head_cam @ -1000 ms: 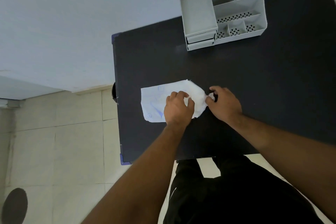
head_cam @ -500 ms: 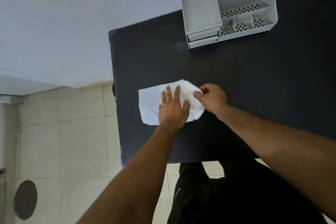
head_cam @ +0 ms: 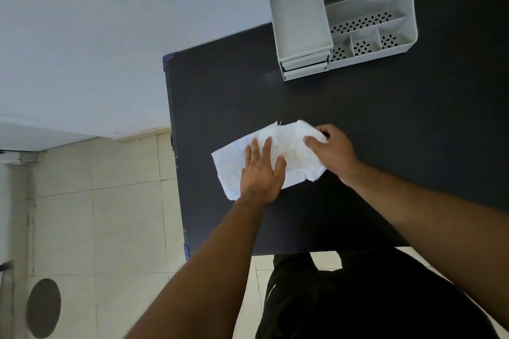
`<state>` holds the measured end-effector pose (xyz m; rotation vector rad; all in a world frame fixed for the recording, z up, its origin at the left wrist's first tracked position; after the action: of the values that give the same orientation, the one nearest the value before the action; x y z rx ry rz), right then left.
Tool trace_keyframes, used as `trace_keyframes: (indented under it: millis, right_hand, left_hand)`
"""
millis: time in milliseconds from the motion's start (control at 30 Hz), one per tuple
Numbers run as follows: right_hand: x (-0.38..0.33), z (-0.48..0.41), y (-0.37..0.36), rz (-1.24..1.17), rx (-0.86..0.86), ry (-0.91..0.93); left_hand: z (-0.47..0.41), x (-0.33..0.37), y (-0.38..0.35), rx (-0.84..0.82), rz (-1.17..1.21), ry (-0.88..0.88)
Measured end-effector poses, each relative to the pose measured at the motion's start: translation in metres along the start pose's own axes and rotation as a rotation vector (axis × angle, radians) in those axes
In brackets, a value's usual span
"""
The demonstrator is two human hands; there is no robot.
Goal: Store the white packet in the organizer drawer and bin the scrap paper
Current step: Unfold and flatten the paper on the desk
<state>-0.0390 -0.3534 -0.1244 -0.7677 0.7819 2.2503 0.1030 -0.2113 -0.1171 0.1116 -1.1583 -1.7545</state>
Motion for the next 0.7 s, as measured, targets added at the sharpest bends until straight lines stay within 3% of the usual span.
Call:
trace_keyframes:
  millis: [100, 300, 400, 500, 700]
  right_hand:
    - [-0.003, 0.000, -0.007, 0.081, -0.077, 0.040]
    - [0.003, 0.005, 0.010, -0.021, 0.066, -0.014]
    - [0.006, 0.010, -0.001, -0.118, -0.082, -0.067]
    - [0.010, 0.015, -0.007, -0.052, -0.193, -0.070]
    - [0.019, 0.018, 0.009, -0.063, -0.041, -0.070]
  left_hand:
    - [0.000, 0.001, -0.001, -0.007, 0.006, -0.001]
    - [0.000, 0.000, -0.003, -0.016, -0.029, 0.019]
    - [-0.001, -0.001, -0.004, -0.019, -0.056, 0.028]
    - [-0.001, -0.001, -0.006, -0.020, -0.082, 0.023]
    - [-0.001, -0.004, -0.005, -0.044, -0.141, -0.010]
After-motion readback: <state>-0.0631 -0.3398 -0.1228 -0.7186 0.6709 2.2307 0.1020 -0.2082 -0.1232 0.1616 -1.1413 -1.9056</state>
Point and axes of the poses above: each hand's wrist, its own z-axis away from the middle knuckle, its own y-axis out of the back of the hand, x = y × z, the point moved 9 cm from there along -z, towards the middle knuckle, and after that the axes turned 2 degrees about z, right-handed, at the moved point
